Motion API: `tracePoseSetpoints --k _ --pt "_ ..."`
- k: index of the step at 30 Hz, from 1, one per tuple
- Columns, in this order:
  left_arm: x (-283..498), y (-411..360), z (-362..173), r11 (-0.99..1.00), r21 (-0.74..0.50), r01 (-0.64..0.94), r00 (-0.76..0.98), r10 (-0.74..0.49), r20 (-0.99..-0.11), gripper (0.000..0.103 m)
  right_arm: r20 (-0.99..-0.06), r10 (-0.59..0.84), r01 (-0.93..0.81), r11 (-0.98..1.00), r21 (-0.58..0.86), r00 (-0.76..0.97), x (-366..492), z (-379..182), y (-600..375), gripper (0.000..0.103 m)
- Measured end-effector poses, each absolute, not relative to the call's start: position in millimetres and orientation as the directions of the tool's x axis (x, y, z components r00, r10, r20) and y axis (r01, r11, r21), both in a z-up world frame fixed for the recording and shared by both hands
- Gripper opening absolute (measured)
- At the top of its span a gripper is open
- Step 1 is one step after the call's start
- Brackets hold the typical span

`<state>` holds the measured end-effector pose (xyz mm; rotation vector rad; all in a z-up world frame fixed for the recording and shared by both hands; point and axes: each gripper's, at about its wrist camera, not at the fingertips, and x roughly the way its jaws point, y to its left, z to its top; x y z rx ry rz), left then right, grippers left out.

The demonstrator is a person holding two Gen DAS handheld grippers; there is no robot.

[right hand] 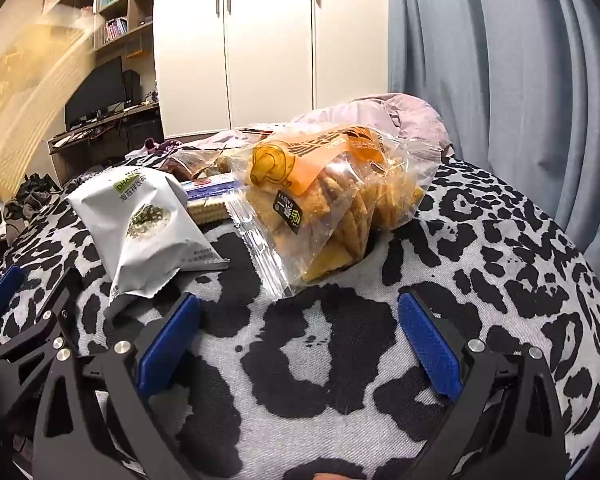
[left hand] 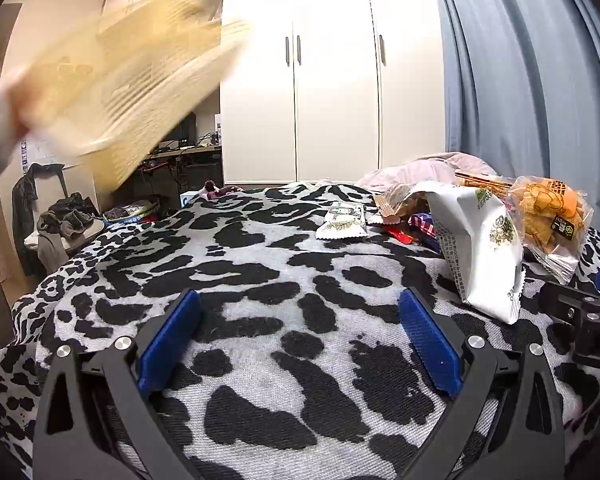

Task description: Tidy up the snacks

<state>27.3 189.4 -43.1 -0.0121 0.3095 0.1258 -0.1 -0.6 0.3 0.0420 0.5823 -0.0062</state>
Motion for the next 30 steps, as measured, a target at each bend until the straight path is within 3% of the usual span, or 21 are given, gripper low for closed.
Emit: tracePoseSetpoints --k 9,30 --pt "27.2 189.4 -43.0 0.992 0.006 -0.126 0.946 0.122 -0.3 0.101 -0.587 -0.019 0.029 1.0 0.008 0.809 12.7 0.0 6.2 0.098" --pt "27.5 191.6 -41.5 0.992 0.005 -0.129 0.947 0.125 -0.297 0.101 -0.577 -0.002 0.015 1.0 0.017 0.817 17.5 -6.1 8.1 0.098"
